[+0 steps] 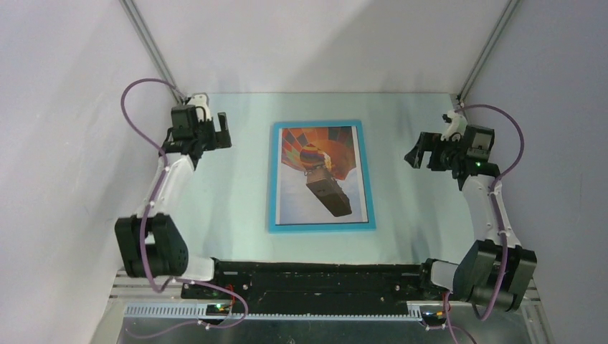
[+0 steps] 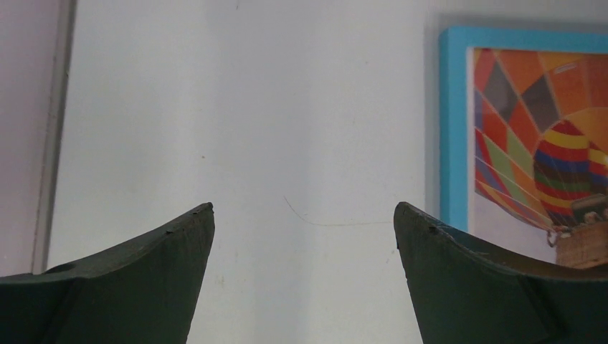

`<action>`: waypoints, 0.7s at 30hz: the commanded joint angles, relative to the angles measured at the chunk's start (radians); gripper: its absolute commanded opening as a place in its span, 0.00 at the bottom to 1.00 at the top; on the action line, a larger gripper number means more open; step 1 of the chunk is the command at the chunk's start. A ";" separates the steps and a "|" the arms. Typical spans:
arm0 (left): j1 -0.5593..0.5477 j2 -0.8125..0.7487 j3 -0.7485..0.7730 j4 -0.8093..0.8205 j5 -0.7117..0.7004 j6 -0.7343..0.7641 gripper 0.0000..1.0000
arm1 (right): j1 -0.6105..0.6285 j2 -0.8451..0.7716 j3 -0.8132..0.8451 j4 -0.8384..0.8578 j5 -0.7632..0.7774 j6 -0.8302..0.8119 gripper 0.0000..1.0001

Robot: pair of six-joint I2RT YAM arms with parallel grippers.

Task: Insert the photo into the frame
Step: Adjust the photo frame at the center of the board.

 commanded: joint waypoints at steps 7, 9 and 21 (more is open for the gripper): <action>-0.003 -0.452 -0.176 0.103 0.018 0.017 1.00 | -0.006 -0.183 -0.002 0.046 0.106 -0.052 0.99; -0.003 -0.533 -0.215 0.103 0.022 0.004 1.00 | -0.007 -0.207 -0.003 0.029 0.136 -0.051 0.99; -0.004 -0.849 -0.366 0.096 0.075 0.013 1.00 | -0.009 -0.396 -0.044 -0.030 0.176 -0.067 0.99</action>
